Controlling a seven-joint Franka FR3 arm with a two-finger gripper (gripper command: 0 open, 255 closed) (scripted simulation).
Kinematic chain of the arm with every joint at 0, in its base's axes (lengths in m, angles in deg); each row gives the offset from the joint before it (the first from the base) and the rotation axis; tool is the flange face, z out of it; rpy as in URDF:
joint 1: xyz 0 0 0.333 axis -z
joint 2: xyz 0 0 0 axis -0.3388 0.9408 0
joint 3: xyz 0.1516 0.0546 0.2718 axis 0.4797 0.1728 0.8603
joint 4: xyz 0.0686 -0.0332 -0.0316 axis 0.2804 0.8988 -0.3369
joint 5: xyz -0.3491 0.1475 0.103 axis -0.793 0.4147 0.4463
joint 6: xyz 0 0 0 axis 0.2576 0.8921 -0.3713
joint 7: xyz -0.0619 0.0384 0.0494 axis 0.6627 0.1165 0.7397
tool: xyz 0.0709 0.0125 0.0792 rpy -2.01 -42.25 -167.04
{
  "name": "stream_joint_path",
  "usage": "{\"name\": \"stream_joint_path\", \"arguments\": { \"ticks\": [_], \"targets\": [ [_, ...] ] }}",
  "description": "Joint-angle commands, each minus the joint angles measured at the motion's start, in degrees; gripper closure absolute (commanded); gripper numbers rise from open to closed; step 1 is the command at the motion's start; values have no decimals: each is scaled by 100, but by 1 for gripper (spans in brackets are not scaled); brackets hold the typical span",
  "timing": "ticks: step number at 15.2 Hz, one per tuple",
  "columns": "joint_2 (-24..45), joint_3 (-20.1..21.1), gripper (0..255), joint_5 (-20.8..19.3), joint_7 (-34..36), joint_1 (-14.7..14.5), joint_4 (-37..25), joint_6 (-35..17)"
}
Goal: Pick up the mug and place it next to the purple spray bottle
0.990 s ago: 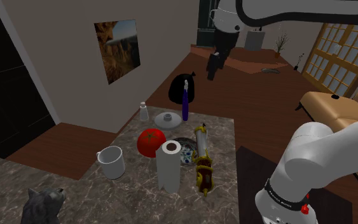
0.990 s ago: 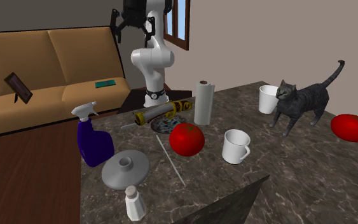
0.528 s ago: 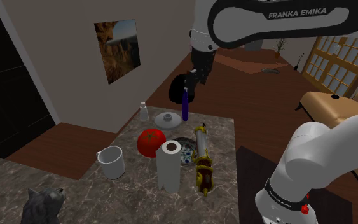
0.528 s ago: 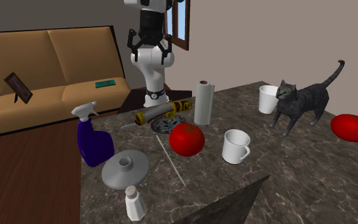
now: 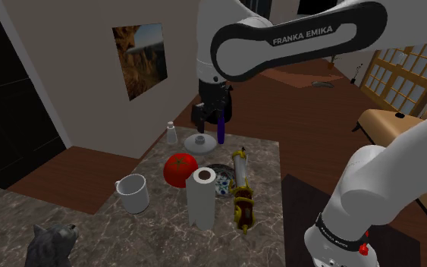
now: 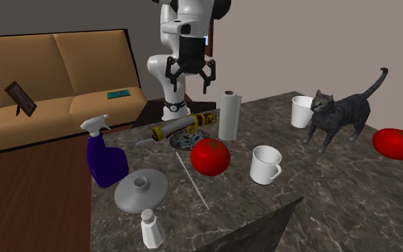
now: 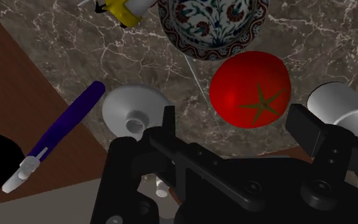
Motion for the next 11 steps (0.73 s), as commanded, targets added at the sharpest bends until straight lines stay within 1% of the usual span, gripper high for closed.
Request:
{"name": "stream_joint_path", "arguments": {
  "ticks": [1, 6, 11],
  "targets": [
    [325, 176, 0, 53, 292, -31, -76, -191],
    [1277, 533, 0, 29, 946, -76, -503, -573],
    [2323, 810, 0, -157, 1622, -175, -1103, -866]
  ]
}}
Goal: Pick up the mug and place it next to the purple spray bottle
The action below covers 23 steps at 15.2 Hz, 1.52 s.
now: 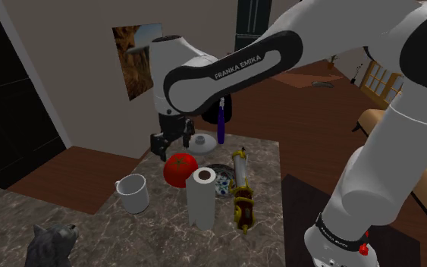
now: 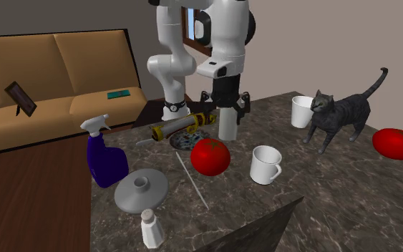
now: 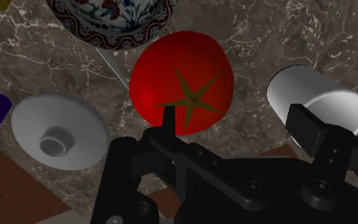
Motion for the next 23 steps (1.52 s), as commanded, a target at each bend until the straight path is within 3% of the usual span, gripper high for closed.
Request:
{"name": "stream_joint_path", "arguments": {
  "ticks": [1, 9, 17, 23],
  "targets": [
    [470, 90, 0, -110, 283, -53, -339, -65],
    [2269, 180, 0, -577, 1250, -522, -1755, -223],
    [2562, 110, 0, -728, 1348, -598, -1549, -699],
    [2562, 110, 0, -728, 1348, -598, -1549, -699]
  ]
}}
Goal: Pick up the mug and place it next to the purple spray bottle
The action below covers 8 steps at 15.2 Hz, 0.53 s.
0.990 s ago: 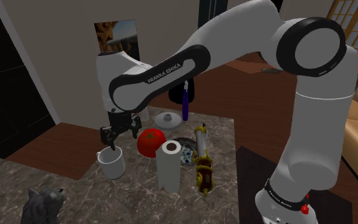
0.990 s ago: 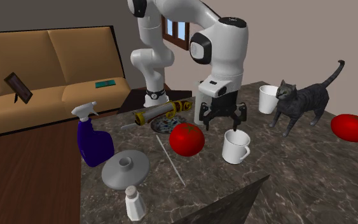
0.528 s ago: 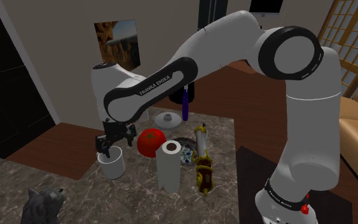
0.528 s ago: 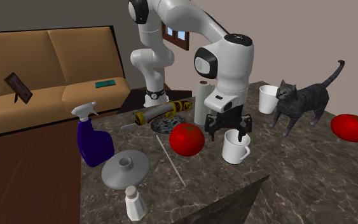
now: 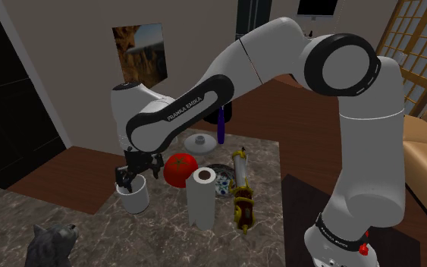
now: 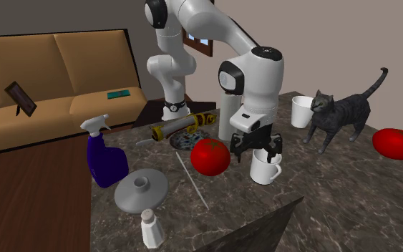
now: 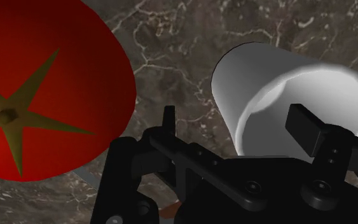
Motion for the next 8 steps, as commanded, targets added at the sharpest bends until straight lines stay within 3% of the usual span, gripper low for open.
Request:
{"name": "stream_joint_path", "arguments": {
  "ticks": [1, 2, 3, 8],
  "targets": [
    [1, 0, 0, -1, 0, 0, -1, -1],
    [1, 0, 0, 0, 0, 0, -1, 0],
    [1, 0, 255, 0, 0, 0, -1, 0],
    [1, 0, 255, 0, 0, 0, 0, 0]
  ]
}}
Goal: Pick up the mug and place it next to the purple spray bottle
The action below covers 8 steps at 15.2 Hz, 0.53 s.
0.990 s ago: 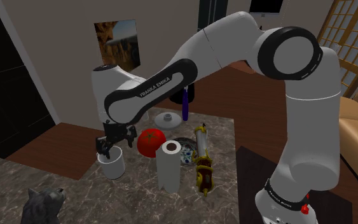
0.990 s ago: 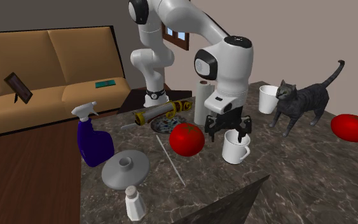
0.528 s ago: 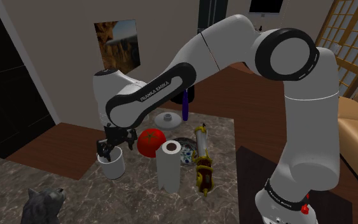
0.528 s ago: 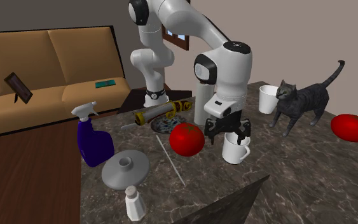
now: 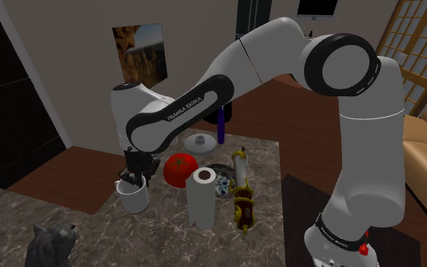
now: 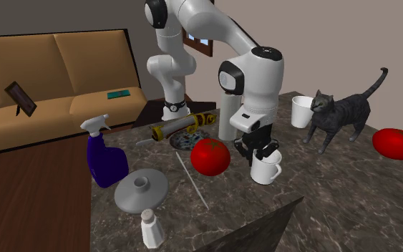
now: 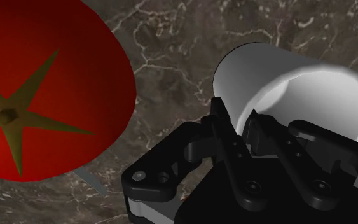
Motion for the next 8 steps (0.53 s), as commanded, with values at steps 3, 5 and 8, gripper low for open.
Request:
{"name": "stream_joint_path", "arguments": {
  "ticks": [3, 5, 8],
  "targets": [
    [-1, 0, 255, 0, 0, 0, 0, 0],
    [-38, 10, 255, 20, -10, 7, -29, 63],
    [-143, 37, 255, 76, -39, 26, -125, 255]
  ]
}}
